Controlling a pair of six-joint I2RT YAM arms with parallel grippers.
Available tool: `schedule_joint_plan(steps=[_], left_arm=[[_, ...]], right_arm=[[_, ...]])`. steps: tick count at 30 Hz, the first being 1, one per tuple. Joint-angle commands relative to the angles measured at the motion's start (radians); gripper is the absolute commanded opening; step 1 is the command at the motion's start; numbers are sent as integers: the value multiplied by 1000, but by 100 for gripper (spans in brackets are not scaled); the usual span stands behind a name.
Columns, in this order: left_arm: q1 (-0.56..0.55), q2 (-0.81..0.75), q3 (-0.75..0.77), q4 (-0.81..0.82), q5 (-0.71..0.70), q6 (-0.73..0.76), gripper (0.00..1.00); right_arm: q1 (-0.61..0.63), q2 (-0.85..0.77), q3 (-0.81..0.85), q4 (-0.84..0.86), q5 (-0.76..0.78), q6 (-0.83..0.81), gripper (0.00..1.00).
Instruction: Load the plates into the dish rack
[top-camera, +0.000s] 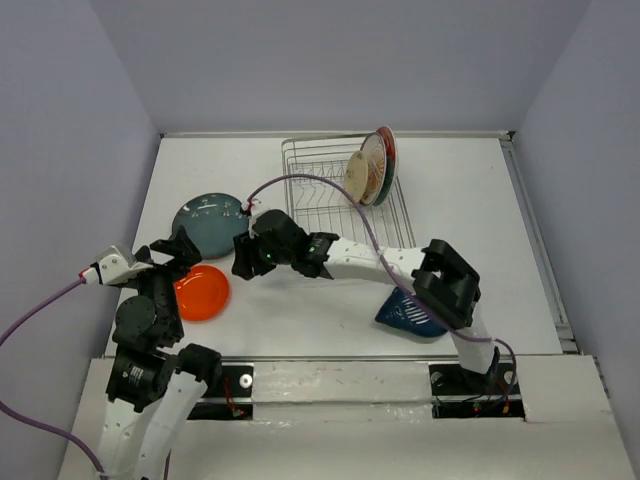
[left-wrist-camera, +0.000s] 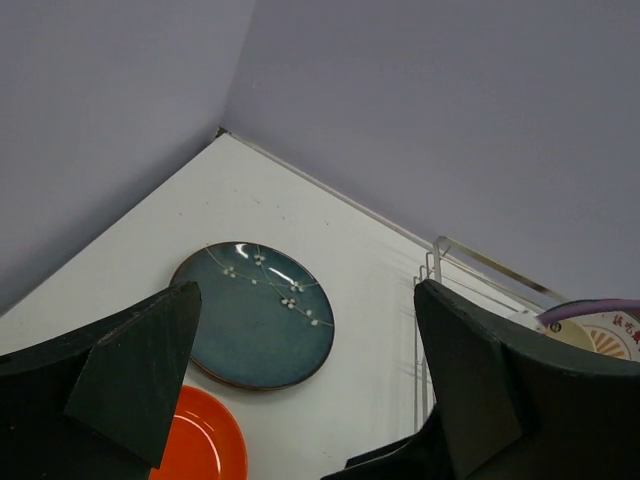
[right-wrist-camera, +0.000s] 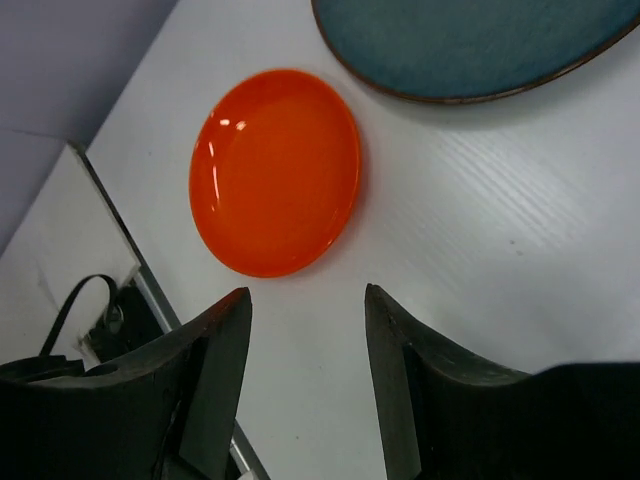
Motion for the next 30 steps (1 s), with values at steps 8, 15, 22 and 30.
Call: schedule_joint_plan(steps=[8, 15, 22, 30], left_arm=[[15, 19, -2, 59, 5, -1, 99], [14, 28, -3, 63, 35, -3, 99], [14, 24, -6, 71, 56, -6, 99], [12, 18, -6, 74, 77, -1, 99]], right_arm=[[28, 269, 240, 33, -90, 132, 57], [37, 364, 255, 36, -79, 188, 55], [46, 454, 286, 64, -130, 253, 45], [46, 494, 304, 127, -166, 310, 30]])
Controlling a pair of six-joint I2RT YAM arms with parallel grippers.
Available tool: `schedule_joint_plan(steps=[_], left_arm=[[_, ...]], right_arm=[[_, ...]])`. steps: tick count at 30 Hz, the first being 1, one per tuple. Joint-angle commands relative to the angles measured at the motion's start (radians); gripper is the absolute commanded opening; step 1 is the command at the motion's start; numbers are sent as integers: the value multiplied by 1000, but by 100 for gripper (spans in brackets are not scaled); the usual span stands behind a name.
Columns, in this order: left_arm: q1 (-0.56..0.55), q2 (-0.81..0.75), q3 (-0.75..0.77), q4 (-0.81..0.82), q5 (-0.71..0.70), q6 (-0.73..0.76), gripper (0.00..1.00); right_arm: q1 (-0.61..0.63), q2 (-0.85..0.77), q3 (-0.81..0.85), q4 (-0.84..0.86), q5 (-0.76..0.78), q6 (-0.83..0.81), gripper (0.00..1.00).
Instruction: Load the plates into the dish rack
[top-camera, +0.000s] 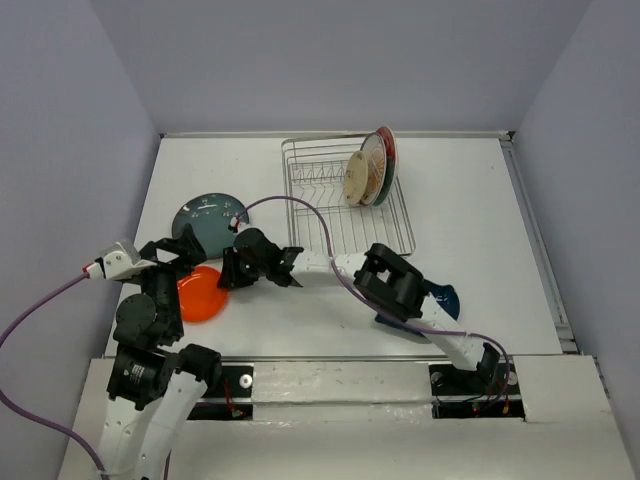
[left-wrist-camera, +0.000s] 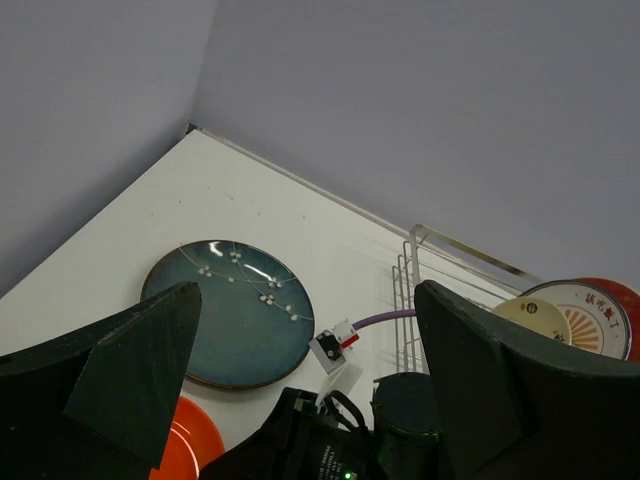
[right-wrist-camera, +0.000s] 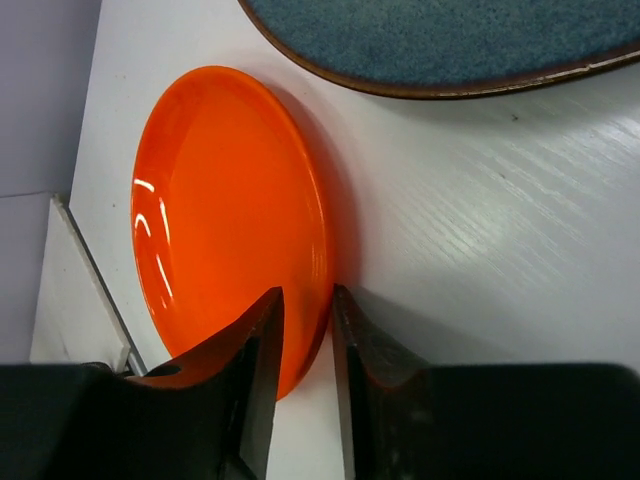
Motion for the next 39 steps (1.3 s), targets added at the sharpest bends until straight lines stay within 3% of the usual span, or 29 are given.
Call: schedule_joint_plan(steps=[1, 2, 3, 4, 7, 12, 16, 23, 29, 39], left_arm=[[2, 2, -6, 58, 8, 0, 99], [2, 2, -6, 60, 9, -1, 99], [2, 1, -6, 60, 9, 0, 99], [2, -1, -6, 60, 14, 2, 99], [2, -7, -6, 60, 6, 2, 99], [2, -25, -5, 54, -17, 11, 99], [2, -37, -6, 52, -26, 11, 99], [-1, -13, -11, 61, 21, 11, 99], [1, 36, -11, 65, 71, 15, 99], [1, 78, -13, 71, 112, 17, 99]], right_arm=[[11, 34, 28, 28, -30, 38, 26], [11, 26, 24, 37, -27, 41, 22], [11, 20, 17, 42, -25, 42, 9], [11, 8, -4, 52, -22, 44, 7], [11, -78, -62, 114, -24, 44, 7], [11, -310, -170, 123, 102, -63, 7], [2, -484, -243, 62, 388, -231, 7], [-151, -697, -297, -95, 741, -395, 7], [-296, -701, -216, -161, 1074, -595, 7], [-411, -541, -33, -225, 1210, -752, 7]])
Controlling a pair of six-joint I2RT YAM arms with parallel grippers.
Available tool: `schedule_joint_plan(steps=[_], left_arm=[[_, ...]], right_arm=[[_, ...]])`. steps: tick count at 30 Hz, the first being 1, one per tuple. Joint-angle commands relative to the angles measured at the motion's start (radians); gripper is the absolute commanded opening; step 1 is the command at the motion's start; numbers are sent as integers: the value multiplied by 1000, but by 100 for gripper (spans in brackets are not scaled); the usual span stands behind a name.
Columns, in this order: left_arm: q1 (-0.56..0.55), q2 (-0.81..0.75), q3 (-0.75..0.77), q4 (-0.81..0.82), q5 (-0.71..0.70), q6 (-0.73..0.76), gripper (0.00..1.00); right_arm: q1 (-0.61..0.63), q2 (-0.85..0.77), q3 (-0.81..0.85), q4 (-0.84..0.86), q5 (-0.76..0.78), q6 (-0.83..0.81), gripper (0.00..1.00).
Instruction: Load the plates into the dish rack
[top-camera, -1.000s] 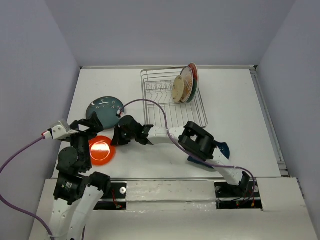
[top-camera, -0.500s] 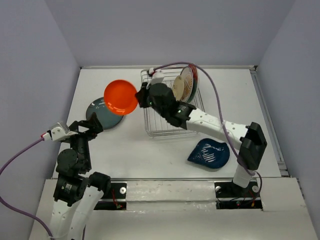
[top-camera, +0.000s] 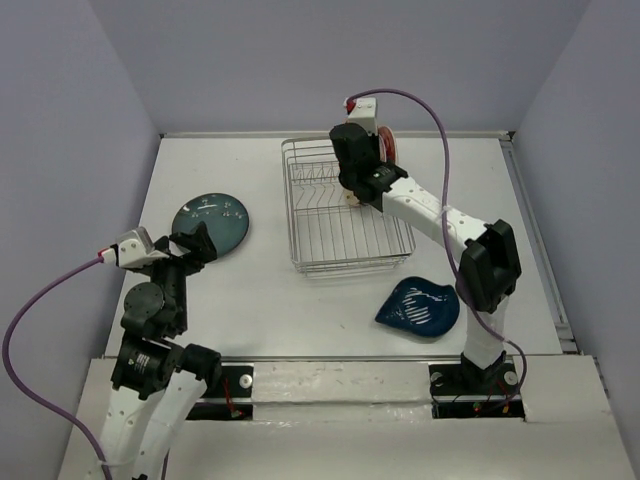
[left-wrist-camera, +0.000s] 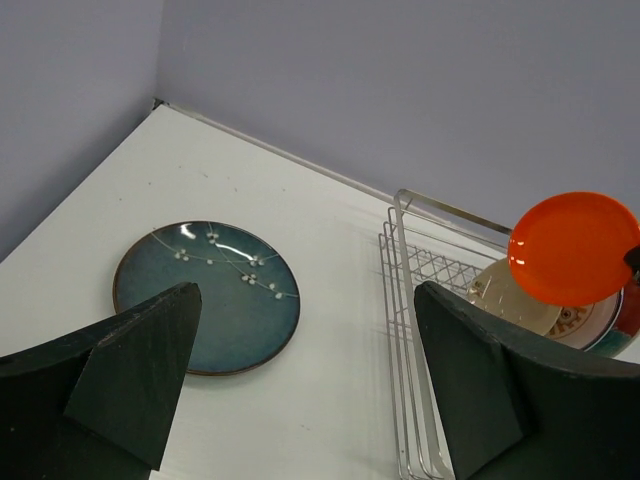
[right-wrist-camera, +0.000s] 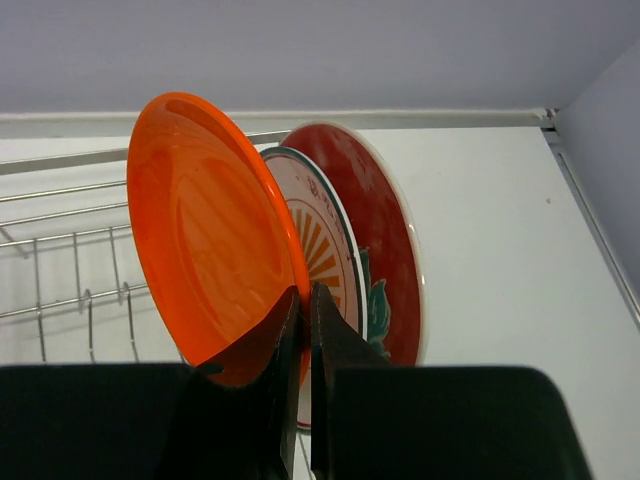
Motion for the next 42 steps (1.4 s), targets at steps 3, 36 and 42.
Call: schedule_joint_plan(steps=[3, 36, 42], left_arm=[[2, 24, -5, 62, 23, 15, 99], [46, 248, 30, -19, 44, -48, 99], [138, 375, 32, -24, 139, -99, 99]], right_arm=[[-16, 88, 161, -35, 114, -84, 7], [3, 188, 273, -283, -180, 43, 42], [3, 21, 169, -271, -239, 59, 43]])
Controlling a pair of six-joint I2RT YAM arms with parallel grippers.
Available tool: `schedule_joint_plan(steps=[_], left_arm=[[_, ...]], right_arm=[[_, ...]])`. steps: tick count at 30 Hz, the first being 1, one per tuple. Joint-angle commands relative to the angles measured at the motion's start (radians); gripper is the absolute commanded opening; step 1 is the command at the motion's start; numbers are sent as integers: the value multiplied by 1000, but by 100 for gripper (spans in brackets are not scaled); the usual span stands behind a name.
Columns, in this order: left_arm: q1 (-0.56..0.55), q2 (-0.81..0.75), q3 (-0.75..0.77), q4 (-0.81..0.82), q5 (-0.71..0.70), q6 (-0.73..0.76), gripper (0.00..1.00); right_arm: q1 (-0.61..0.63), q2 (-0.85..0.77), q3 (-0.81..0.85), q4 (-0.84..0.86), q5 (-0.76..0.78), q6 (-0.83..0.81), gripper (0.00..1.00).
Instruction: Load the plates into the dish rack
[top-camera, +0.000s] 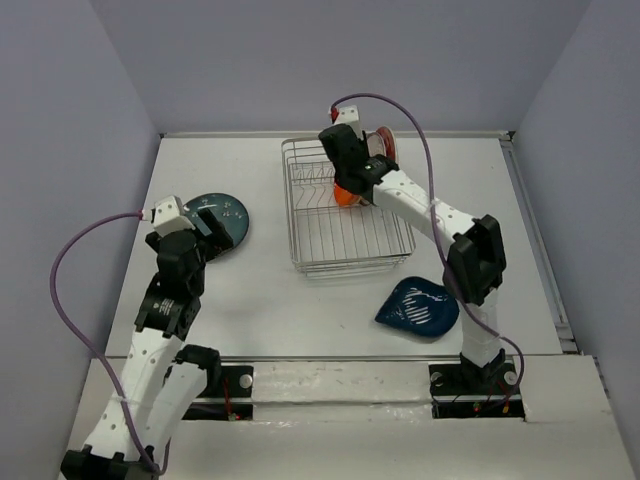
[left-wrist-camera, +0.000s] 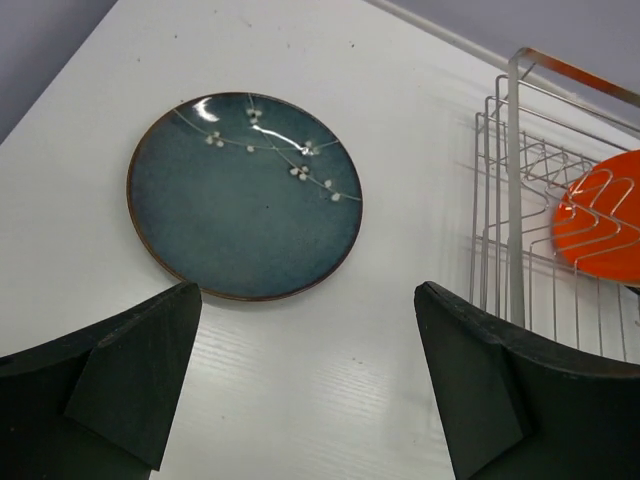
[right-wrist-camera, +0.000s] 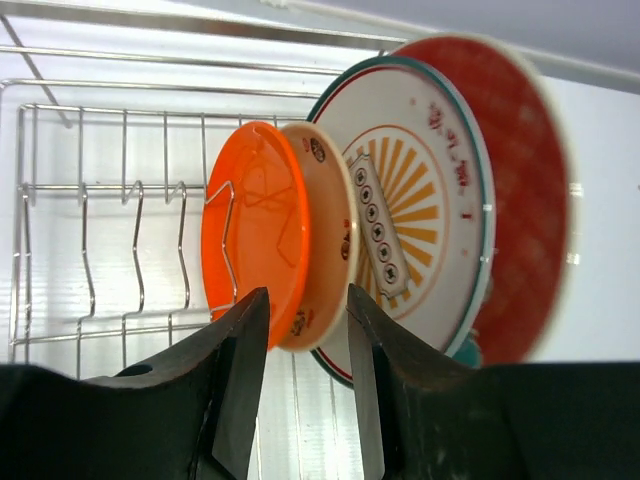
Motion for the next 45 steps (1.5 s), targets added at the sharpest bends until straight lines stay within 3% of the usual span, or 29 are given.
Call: schedule_joint_plan(steps=[1, 9, 15, 19, 30, 31, 32, 37, 39, 43, 45], left_arm=[[73, 74, 26, 21, 85, -73, 99], [323, 207, -13, 41, 139, -197, 96], [413, 352, -101, 166, 205, -378, 94], [433, 503, -164, 321, 222, -482, 92], [496, 807, -217, 625, 281, -630, 85], [499, 839, -224, 655, 289, -637, 83], [501, 856, -224, 695, 294, -651, 71], [521, 857, -212, 709, 297, -662, 63], [532, 861, -200, 708, 302, -654, 56], [550, 881, -192, 737, 346, -631, 36], [564, 901, -195, 792, 405, -631, 18]], right_arm=[[6, -187, -82, 29, -70, 23, 43], [6, -536, -396, 200, -363, 58, 44], [6, -716, -583, 300, -495, 93, 44], [6, -808, -639, 326, -537, 98, 44], [6, -857, -646, 351, -636, 119, 44], [6, -857, -646, 352, -642, 121, 44], [6, -857, -645, 352, -645, 124, 44], [6, -845, -645, 358, -665, 132, 44], [6, -839, -645, 368, -678, 142, 44], [15, -833, -649, 372, -713, 159, 44], [15, -836, -650, 374, -718, 164, 44]])
